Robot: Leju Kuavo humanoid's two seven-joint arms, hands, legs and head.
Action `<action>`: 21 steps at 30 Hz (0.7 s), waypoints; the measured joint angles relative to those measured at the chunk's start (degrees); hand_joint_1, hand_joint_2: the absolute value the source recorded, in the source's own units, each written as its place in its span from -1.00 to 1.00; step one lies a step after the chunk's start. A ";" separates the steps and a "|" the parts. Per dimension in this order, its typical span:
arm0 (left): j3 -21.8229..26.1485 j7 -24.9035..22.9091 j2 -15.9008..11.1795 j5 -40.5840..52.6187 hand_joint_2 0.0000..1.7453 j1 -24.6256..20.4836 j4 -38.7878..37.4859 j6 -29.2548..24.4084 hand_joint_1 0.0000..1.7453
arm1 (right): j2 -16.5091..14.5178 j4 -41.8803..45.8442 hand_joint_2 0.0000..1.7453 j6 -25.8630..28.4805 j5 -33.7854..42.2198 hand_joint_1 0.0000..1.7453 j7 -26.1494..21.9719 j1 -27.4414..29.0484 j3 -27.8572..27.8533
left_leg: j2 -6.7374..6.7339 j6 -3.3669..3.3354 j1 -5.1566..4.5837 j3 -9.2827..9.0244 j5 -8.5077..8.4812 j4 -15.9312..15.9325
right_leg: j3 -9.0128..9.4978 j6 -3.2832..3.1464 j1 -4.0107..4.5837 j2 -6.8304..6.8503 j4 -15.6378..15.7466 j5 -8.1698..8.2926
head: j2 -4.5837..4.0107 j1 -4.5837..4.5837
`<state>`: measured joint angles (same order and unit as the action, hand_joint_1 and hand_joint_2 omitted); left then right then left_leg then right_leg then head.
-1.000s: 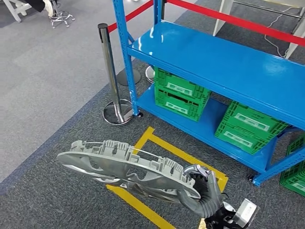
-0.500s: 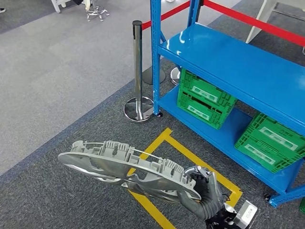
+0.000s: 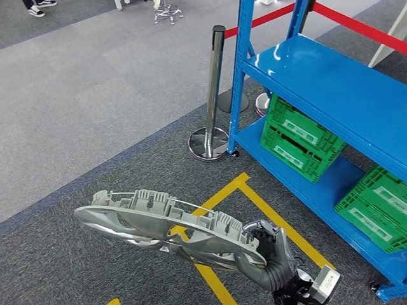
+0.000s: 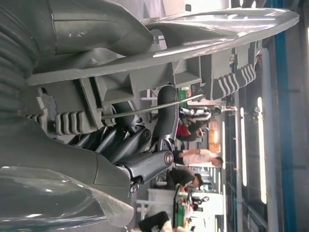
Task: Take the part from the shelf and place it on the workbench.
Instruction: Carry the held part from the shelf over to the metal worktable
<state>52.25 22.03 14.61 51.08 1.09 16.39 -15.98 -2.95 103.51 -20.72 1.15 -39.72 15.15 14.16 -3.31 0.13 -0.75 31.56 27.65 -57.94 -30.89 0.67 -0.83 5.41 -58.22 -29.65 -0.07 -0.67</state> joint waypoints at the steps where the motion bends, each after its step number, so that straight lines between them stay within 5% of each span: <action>1: 0.02 0.01 0.01 0.00 1.00 -0.06 0.00 0.00 -1.00 | 0.00 0.00 1.00 0.00 0.01 1.00 0.00 -0.01 -0.01 | 0.05 -0.15 -0.13 0.10 -0.02 0.10 | -0.08 0.11 0.08 0.16 -0.02 0.01 | 0.00 0.01; 17: 0.13 0.01 -0.05 0.12 1.00 0.14 0.00 -0.01 -1.00 | 0.00 0.00 1.00 0.00 0.01 1.00 0.01 -0.04 0.05 | 0.90 -0.51 -0.29 0.58 -0.14 0.08 | 0.05 0.53 0.05 1.07 0.18 0.14 | 0.01 -0.01; 19: 0.19 0.03 -0.08 0.23 1.00 0.20 0.00 -0.10 -1.00 | 0.00 0.01 1.00 0.02 -0.01 1.00 0.01 -0.06 0.06 | 1.96 -1.25 -0.04 0.44 -0.72 0.73 | -0.64 1.02 -0.08 -0.64 -1.35 -1.28 | 0.01 0.13; 20: 0.22 0.12 -0.09 0.33 1.00 0.14 0.00 -0.17 -1.00 | 0.02 0.01 1.00 0.04 -0.02 1.00 0.02 0.06 0.05 | 3.09 -1.69 0.02 0.45 -1.09 1.04 | -2.73 1.17 -0.06 -2.25 -5.75 -3.37 | 0.00 0.28; 21: 0.28 0.27 -0.04 0.93 1.00 0.00 0.00 -0.42 -1.00 | 0.10 0.19 1.00 0.48 0.12 1.00 0.02 0.44 -0.03 | 4.97 -1.95 0.01 0.54 -1.42 1.09 | -2.71 1.04 -0.07 -5.22 -5.85 -3.56 | 0.00 0.43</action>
<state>52.54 22.29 14.57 52.01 1.09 16.39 -16.40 -2.85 103.71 -20.24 1.27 -39.70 15.58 14.14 1.66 -1.82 -0.74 32.10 26.22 -56.85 -33.60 1.71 -0.90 0.19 -64.07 -33.21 -0.07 -0.24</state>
